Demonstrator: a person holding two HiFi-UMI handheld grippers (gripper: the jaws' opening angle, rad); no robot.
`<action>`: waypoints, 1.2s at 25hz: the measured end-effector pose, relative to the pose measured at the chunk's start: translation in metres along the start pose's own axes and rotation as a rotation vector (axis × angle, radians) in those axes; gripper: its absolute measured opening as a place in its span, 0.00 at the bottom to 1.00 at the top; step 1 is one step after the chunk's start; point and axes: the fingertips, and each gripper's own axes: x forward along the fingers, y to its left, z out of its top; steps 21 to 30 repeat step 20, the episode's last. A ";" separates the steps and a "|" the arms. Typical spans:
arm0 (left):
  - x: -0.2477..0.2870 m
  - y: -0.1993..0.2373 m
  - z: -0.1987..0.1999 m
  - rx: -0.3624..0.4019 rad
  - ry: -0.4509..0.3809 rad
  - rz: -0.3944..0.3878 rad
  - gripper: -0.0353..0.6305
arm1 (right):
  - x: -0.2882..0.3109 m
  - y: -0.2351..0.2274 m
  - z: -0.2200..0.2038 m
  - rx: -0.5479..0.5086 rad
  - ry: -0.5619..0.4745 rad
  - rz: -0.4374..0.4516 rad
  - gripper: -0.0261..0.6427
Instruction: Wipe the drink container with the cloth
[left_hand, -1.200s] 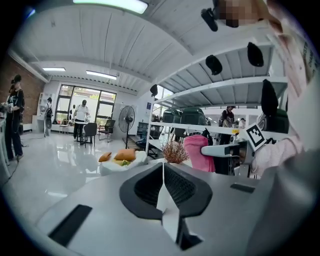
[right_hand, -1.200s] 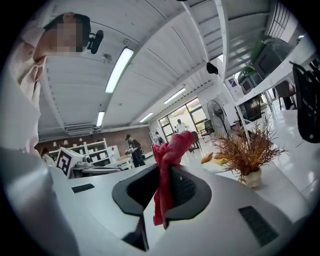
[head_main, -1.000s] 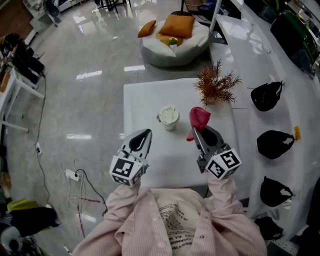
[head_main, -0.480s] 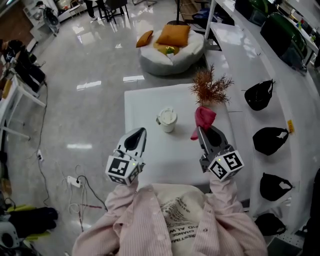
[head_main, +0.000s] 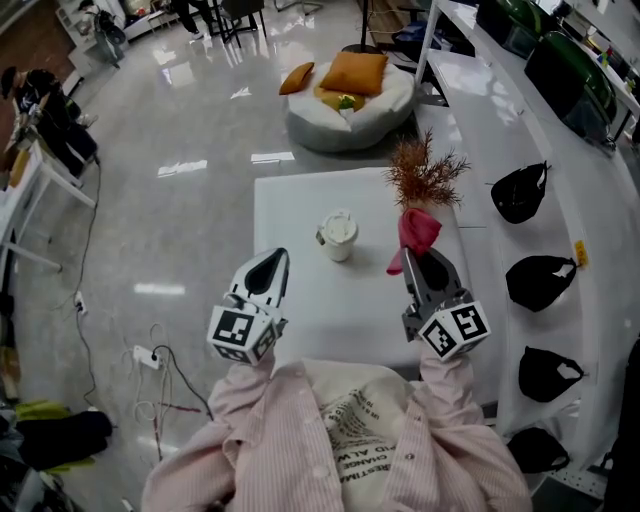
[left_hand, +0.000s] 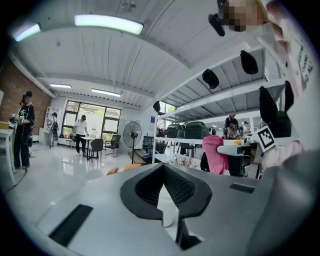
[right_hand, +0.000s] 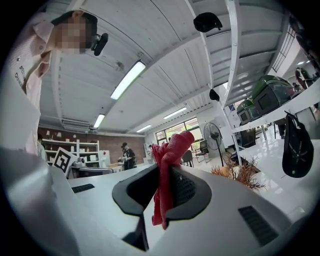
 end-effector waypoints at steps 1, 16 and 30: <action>-0.001 0.000 0.000 0.001 -0.001 0.001 0.06 | 0.000 0.000 0.000 -0.004 -0.001 -0.001 0.11; -0.003 -0.002 -0.005 0.016 0.015 0.002 0.06 | -0.012 -0.004 -0.004 -0.038 0.018 -0.036 0.11; -0.004 -0.001 -0.004 0.022 0.017 0.011 0.06 | -0.015 -0.005 -0.004 -0.043 0.023 -0.041 0.11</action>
